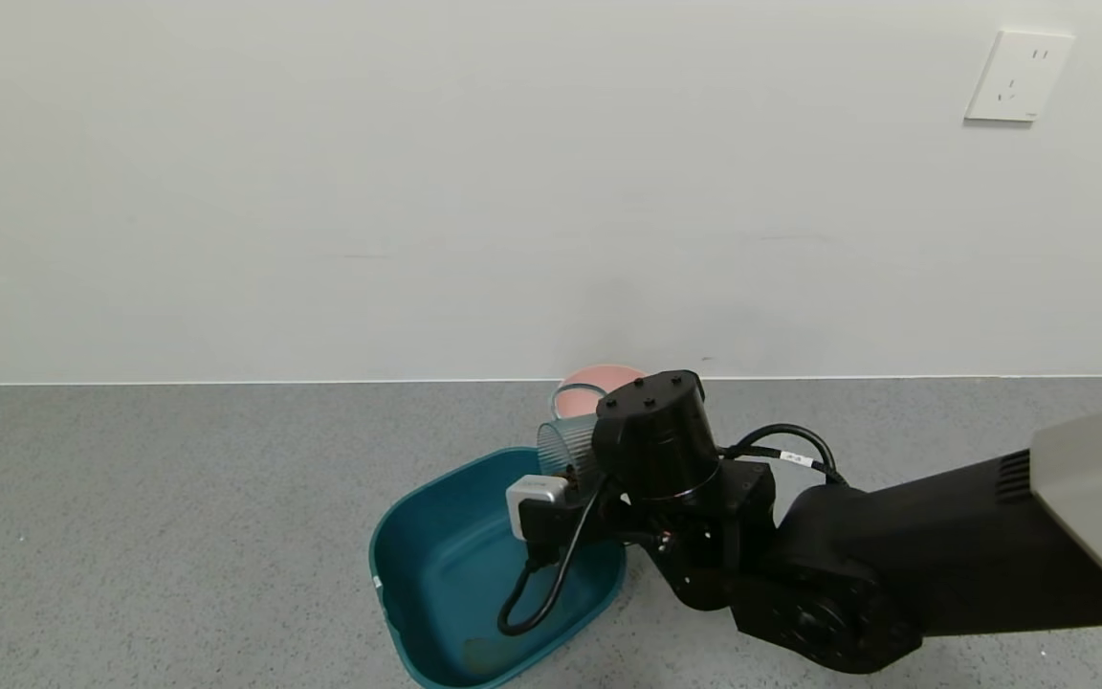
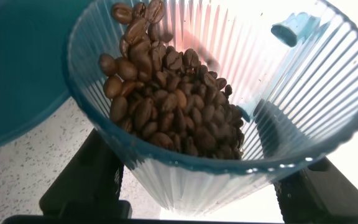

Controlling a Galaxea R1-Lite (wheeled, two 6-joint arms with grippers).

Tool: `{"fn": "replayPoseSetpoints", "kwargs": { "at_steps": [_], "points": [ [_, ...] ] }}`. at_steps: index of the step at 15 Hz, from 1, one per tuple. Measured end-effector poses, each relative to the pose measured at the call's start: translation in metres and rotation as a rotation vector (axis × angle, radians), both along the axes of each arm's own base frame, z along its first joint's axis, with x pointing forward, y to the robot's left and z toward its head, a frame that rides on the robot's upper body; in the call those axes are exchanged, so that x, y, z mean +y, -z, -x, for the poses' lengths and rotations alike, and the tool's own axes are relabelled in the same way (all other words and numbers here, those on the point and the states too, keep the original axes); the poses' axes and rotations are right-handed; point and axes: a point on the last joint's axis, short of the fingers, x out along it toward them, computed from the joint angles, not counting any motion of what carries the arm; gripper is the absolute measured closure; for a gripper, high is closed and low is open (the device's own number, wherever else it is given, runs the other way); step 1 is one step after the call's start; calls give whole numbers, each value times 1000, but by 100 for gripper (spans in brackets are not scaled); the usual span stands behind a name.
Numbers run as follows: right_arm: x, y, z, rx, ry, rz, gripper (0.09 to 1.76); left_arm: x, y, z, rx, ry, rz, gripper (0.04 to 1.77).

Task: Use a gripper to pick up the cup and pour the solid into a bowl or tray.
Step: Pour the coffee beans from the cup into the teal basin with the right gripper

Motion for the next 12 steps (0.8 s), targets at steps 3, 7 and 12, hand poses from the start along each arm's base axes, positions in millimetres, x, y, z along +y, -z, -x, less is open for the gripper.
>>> {"fn": "replayPoseSetpoints", "kwargs": {
  "at_steps": [3, 7, 12],
  "points": [
    [5, 4, 5, -4, -21, 31, 50, 0, 0, 0, 0, 0, 0, 6],
    [11, 7, 10, -25, -20, 85, 50, 0, 0, 0, 0, 0, 0, 6],
    [15, 6, 13, -63, -33, 136, 50, 0, 0, 0, 0, 0, 0, 6]
  ]
}}
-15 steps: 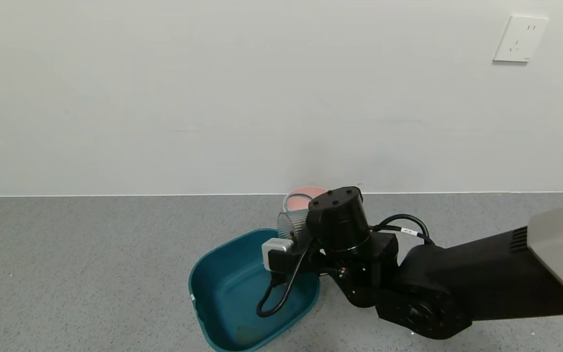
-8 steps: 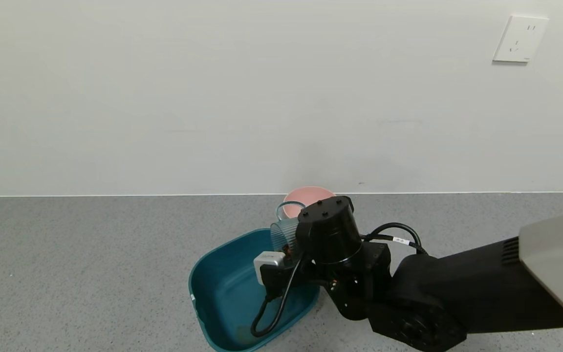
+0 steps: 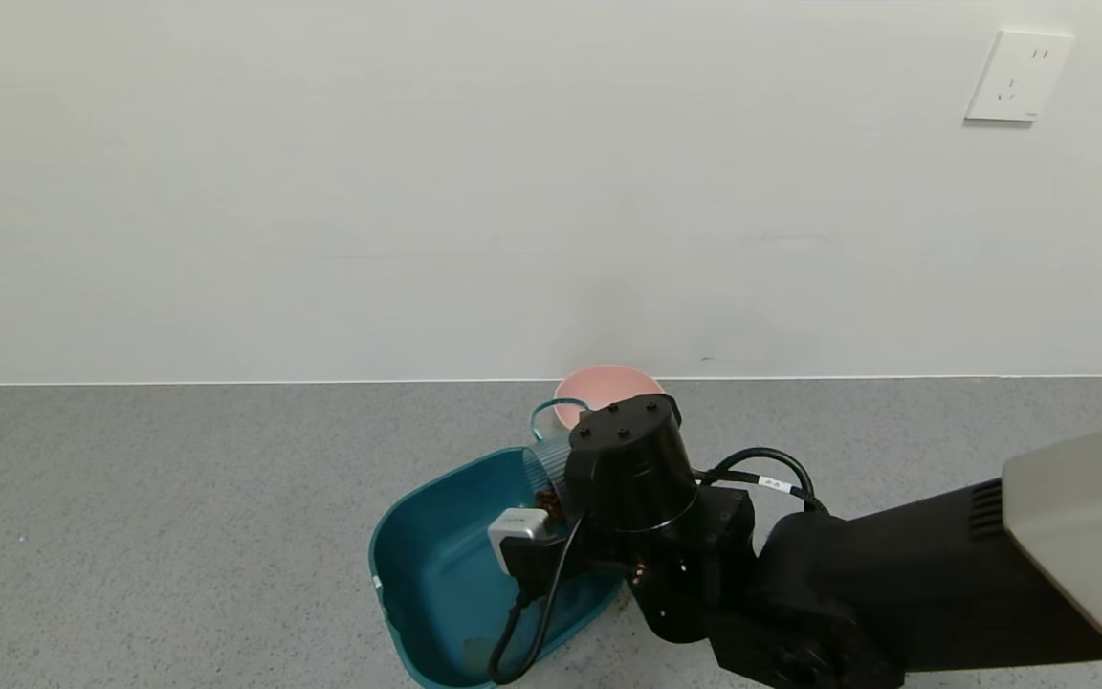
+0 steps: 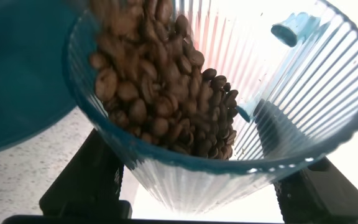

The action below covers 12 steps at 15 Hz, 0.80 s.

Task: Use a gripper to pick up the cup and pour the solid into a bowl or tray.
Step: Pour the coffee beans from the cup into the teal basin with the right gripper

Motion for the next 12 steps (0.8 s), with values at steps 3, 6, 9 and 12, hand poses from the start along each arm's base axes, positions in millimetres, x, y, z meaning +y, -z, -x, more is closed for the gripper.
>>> {"fn": "replayPoseSetpoints", "kwargs": {
  "at_steps": [3, 6, 9, 12],
  "points": [
    [3, 2, 3, -6, 1, 14, 50, 0, 0, 0, 0, 0, 0, 6],
    [3, 4, 4, -3, 1, 25, 50, 0, 0, 0, 0, 0, 0, 6],
    [2, 7, 5, 0, -3, 42, 50, 0, 0, 0, 0, 0, 0, 6],
    [1, 10, 6, -2, 7, 70, 50, 0, 0, 0, 0, 0, 0, 6]
  ]
}}
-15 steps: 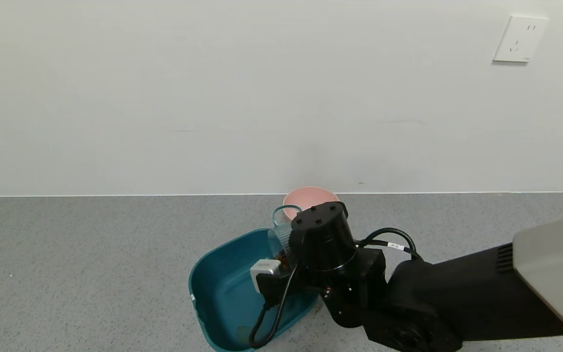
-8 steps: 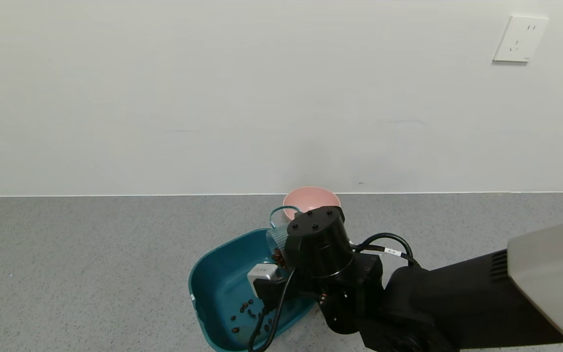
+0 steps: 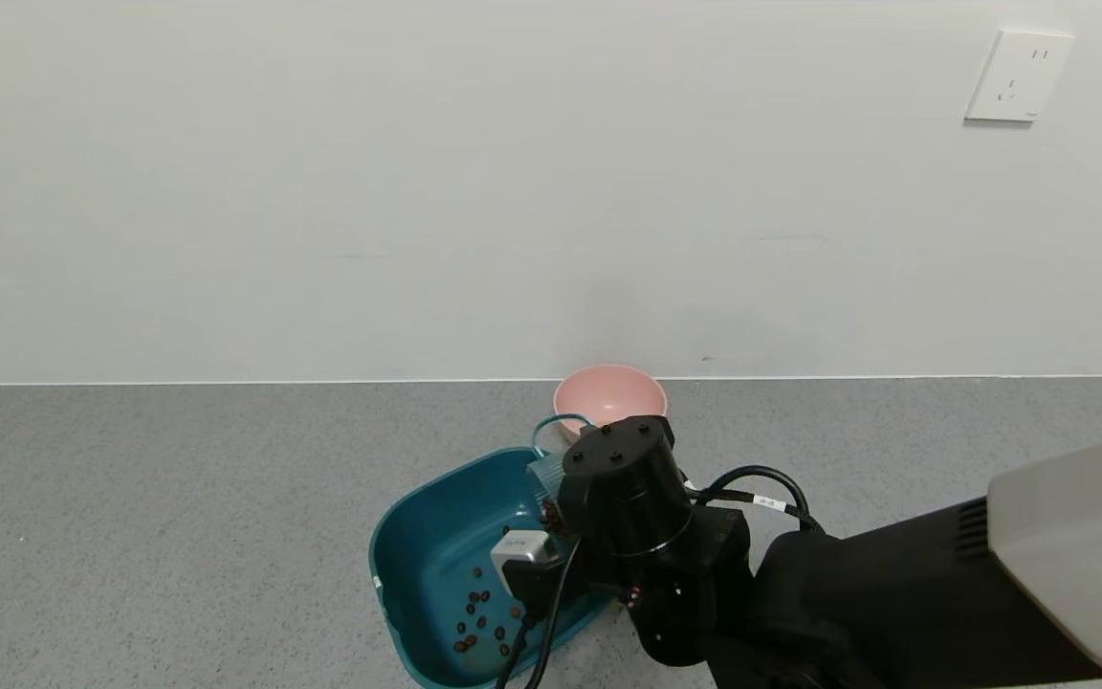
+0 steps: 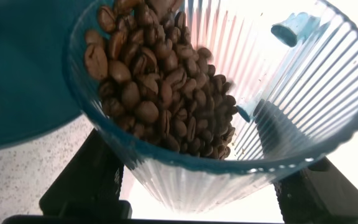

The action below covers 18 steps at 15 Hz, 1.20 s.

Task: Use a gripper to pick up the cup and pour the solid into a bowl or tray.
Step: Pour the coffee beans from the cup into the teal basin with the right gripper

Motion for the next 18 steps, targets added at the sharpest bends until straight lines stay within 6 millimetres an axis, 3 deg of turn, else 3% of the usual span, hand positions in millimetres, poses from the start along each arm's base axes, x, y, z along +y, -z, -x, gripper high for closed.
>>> {"fn": "replayPoseSetpoints", "kwargs": {
  "at_steps": [18],
  "points": [
    [-1, 4, 2, -10, 11, 60, 50, 0, 0, 0, 0, 0, 0, 6]
  ]
}}
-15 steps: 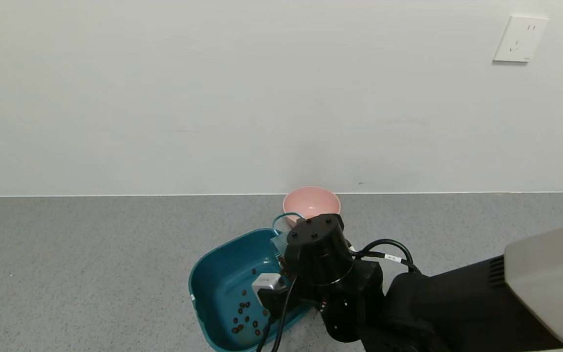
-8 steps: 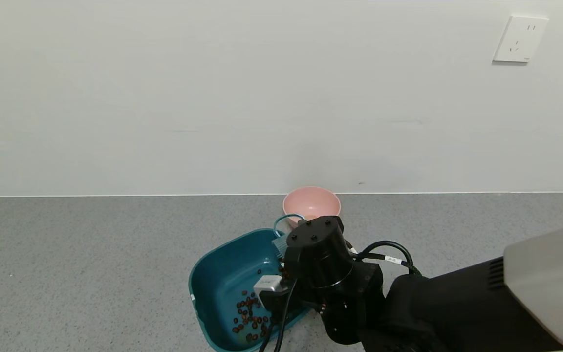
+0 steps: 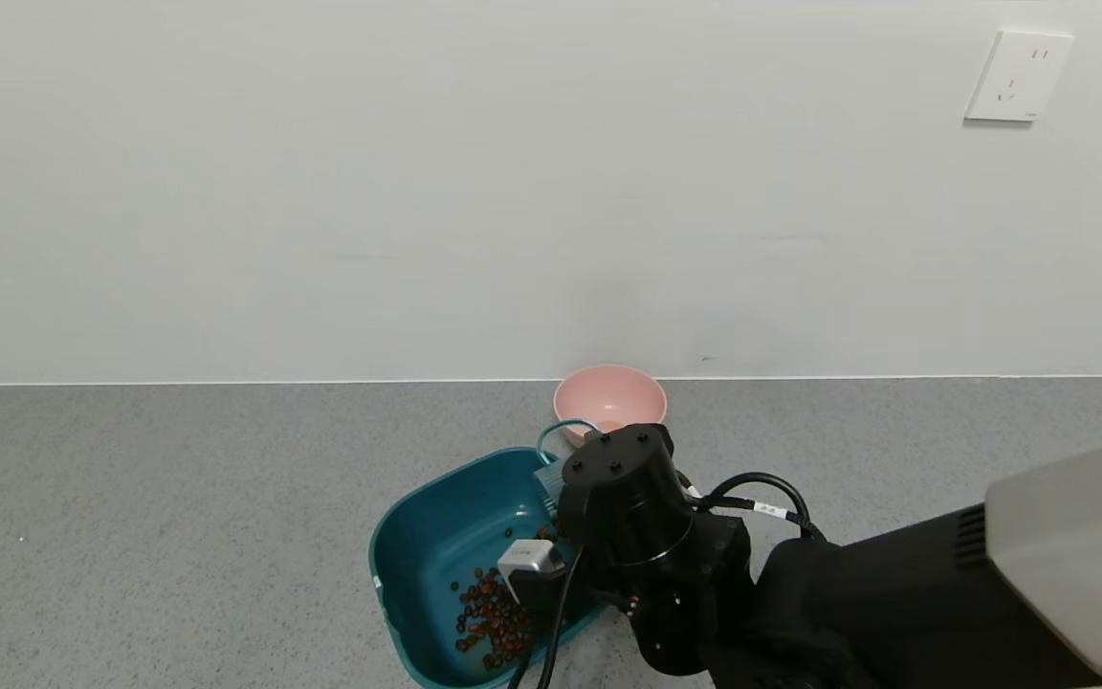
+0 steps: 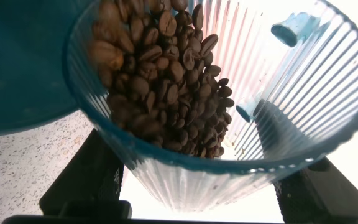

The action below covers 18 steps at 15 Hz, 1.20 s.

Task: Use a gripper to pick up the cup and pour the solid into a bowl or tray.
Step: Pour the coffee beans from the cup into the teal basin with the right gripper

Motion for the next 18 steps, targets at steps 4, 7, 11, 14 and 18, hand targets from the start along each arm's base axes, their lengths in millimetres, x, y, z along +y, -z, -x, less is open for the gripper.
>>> {"fn": "replayPoseSetpoints", "kwargs": {
  "at_steps": [4, 7, 11, 14, 18],
  "points": [
    [0, 0, 0, 0, 1, 2, 50, 0, 0, 0, 0, 0, 0, 6],
    [0, 1, 1, -1, 1, 11, 50, 0, 0, 0, 0, 0, 0, 6],
    [1, 0, 2, -16, 16, 26, 50, 0, 0, 0, 0, 0, 0, 6],
    [3, -2, 4, -32, 32, 40, 50, 0, 0, 0, 0, 0, 0, 6],
    [4, -2, 5, -36, 31, 46, 50, 0, 0, 0, 0, 0, 0, 6]
  ]
}}
